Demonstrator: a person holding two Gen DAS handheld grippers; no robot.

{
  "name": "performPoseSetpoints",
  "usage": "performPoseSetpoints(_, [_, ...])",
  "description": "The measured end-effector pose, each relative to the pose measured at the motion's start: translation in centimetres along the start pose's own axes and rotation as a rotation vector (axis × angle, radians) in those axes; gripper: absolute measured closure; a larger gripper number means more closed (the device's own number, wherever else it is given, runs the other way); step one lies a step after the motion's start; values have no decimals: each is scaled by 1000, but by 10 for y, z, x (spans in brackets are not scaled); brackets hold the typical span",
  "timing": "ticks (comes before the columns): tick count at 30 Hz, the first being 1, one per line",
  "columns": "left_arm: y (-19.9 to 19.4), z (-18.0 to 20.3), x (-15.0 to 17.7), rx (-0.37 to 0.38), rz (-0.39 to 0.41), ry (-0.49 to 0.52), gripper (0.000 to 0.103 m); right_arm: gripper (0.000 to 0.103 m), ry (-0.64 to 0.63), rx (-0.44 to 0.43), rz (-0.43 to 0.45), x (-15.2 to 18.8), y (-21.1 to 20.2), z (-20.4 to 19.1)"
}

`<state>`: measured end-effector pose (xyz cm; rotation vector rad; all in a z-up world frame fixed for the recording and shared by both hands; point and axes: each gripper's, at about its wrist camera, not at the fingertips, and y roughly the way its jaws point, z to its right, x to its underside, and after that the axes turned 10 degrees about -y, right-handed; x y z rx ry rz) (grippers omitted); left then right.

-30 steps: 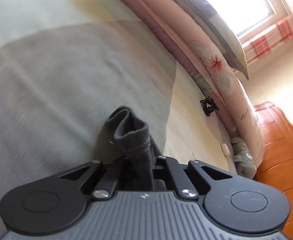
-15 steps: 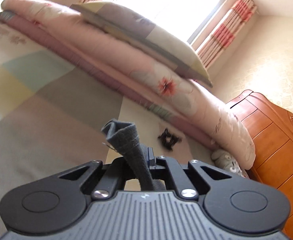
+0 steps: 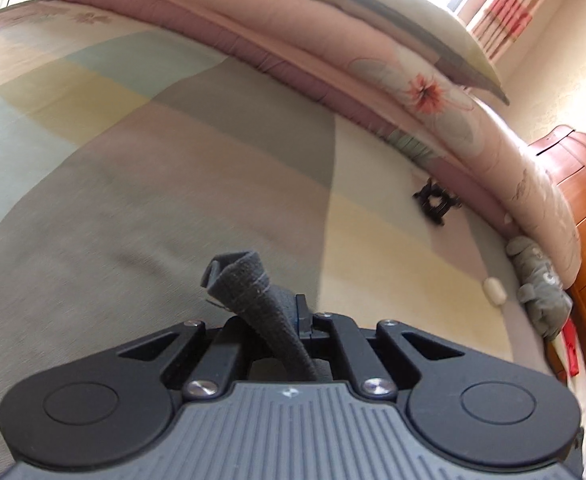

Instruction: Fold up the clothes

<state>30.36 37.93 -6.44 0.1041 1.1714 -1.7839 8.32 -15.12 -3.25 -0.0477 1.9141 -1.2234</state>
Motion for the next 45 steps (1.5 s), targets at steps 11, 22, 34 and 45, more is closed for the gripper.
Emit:
performPoseSetpoints(11, [-36, -9, -6, -282, 16, 152, 85, 18, -10, -9, 16, -5, -1, -7])
performPoseSetpoints(22, [-43, 44, 22, -228, -33, 331, 60, 18, -26, -39, 21, -14, -1, -13])
performPoseSetpoints(34, [5, 120, 128, -99, -101, 574, 24, 18, -114, -144, 65, -72, 5, 22])
performPoseSetpoints(45, [15, 132, 160, -53, -79, 632, 9, 11, -177, -253, -52, -164, 74, 111])
